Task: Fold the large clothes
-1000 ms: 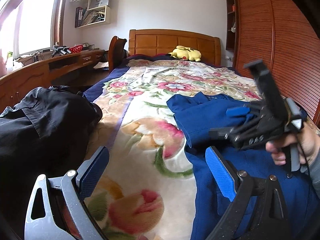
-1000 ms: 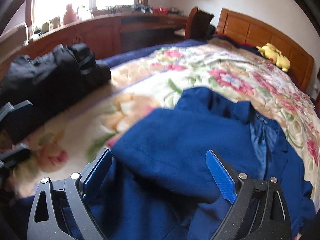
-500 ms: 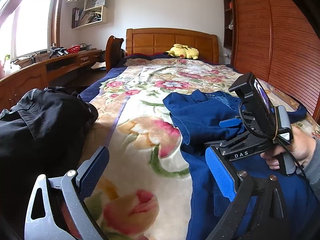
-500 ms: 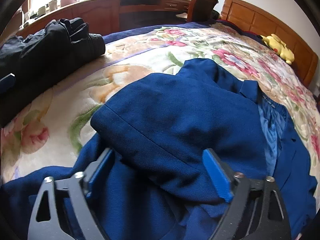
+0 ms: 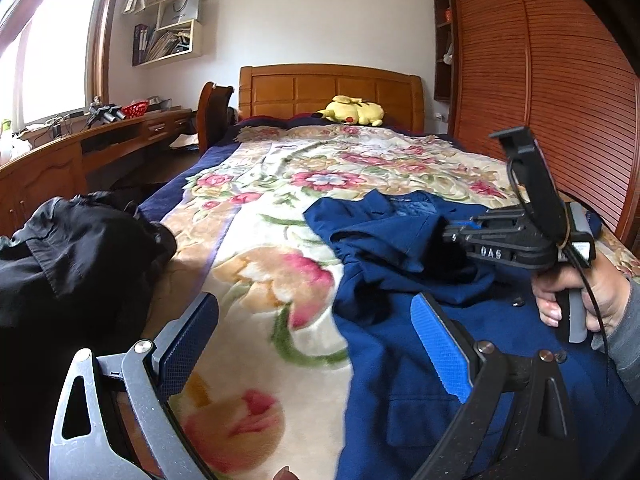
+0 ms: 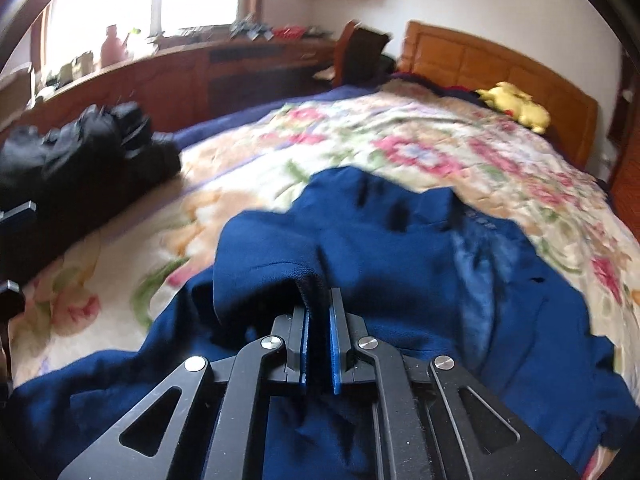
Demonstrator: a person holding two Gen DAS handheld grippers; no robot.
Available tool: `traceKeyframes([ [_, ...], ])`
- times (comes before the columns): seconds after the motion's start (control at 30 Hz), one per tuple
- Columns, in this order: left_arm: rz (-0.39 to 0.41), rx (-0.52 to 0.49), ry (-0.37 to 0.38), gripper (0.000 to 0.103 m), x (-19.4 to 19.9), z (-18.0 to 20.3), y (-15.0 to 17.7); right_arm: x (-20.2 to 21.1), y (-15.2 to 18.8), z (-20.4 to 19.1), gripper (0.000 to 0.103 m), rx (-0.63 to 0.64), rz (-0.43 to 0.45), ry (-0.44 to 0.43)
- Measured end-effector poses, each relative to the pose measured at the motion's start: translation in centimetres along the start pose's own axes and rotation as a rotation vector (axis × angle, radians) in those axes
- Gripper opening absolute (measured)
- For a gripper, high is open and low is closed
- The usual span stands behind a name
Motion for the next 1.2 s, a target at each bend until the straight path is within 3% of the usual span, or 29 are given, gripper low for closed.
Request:
traceKeyframes([
  [0.27, 0.004, -0.033, 0.050, 0.097, -0.2, 3.4, -0.9, 4.3, 2.5, 5.7, 0.008, -0.089, 0.045, 0.092],
  [0.53, -0.030, -0.057, 0.090, 0.097, -0.8, 5.9, -0.4, 7.8, 6.9, 9.5, 0.008, -0.172, 0.007, 0.167],
  [0.93, -0.059, -0.071, 0.124, 0.097, -1.1, 8.9, -0.4, 12.8, 8.9, 10.7, 0.008, -0.217, -0.030, 0.221],
  [1.2, -0.048, -0.086, 0.157, 0.097, -0.7, 11.6, -0.7, 15.1, 12.7, 10.7, 0.008, -0.241, -0.084, 0.219],
])
Point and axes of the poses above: each gripper's, at about its wrist camera, not at the fingertips, and x roughly against the way its jaws point, z to its right, y to its underside, the point moved 9 cm from there along -x, roughly the way its jaws point, and after that the axes turned 9 degrees about y, right-handed, at the moved point
